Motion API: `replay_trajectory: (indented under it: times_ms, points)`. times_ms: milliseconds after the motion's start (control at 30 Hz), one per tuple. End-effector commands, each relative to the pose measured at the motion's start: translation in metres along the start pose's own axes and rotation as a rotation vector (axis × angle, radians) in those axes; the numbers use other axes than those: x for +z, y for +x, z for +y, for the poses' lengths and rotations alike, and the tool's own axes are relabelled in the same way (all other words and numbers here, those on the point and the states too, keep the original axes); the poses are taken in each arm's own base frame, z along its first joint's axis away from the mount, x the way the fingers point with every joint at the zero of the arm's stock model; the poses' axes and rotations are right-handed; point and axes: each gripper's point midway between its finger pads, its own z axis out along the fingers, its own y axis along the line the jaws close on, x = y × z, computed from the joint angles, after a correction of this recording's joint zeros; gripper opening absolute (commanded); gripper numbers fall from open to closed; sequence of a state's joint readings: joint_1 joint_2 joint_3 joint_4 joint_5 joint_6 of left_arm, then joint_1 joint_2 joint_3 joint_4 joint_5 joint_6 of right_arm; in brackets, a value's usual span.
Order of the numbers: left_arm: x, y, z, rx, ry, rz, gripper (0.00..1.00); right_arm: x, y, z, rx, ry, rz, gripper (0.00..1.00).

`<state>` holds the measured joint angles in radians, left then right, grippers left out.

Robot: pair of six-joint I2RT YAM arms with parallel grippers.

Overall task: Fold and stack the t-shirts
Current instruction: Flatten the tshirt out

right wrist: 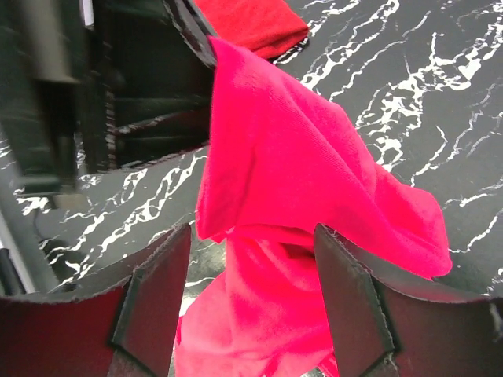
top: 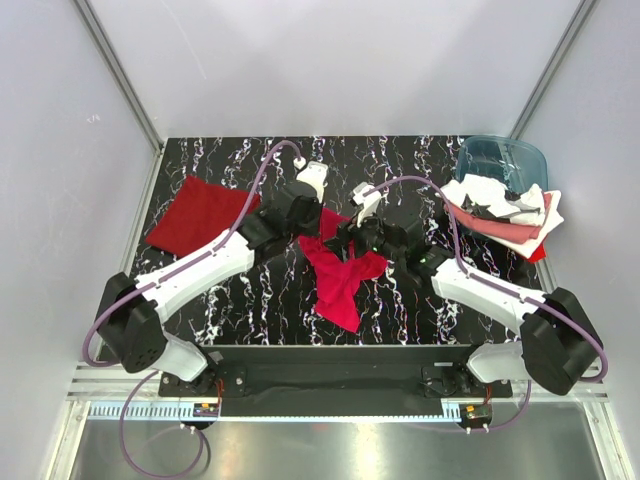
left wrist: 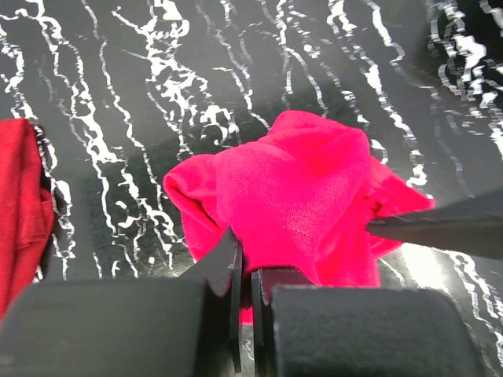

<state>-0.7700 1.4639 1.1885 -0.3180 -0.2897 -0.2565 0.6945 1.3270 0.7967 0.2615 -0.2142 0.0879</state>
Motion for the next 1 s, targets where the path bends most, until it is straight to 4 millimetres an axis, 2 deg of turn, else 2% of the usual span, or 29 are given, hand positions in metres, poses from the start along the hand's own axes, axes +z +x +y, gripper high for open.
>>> replay_trajectory:
  times_ms: [0,267,533,767,800,833,967]
  points:
    - [-0.014,-0.020,-0.011,-0.044,0.077,-0.058,0.00,0.002,-0.019,0.002,-0.052,0.017,-0.087,0.71]
    - [-0.020,-0.021,-0.020,-0.055,0.133,-0.066,0.00,0.004,-0.019,0.020,-0.089,-0.023,-0.106,0.71]
    - [-0.027,-0.025,-0.024,-0.064,0.164,-0.078,0.00,0.012,-0.013,0.014,-0.089,0.023,-0.087,0.65]
    - [-0.031,-0.026,-0.025,-0.068,0.178,-0.089,0.01,0.010,-0.020,0.001,-0.059,0.105,-0.114,0.20]
    - [-0.031,-0.027,-0.025,-0.068,0.176,-0.091,0.01,0.009,-0.021,0.000,-0.055,0.113,-0.117,0.05]
    - [-0.031,-0.027,-0.024,-0.068,0.170,-0.092,0.01,0.006,-0.025,-0.005,-0.050,0.144,-0.128,0.00]
    - [-0.025,-0.024,-0.016,-0.068,0.119,-0.082,0.05,-0.009,-0.037,-0.014,-0.018,0.217,-0.183,0.00]
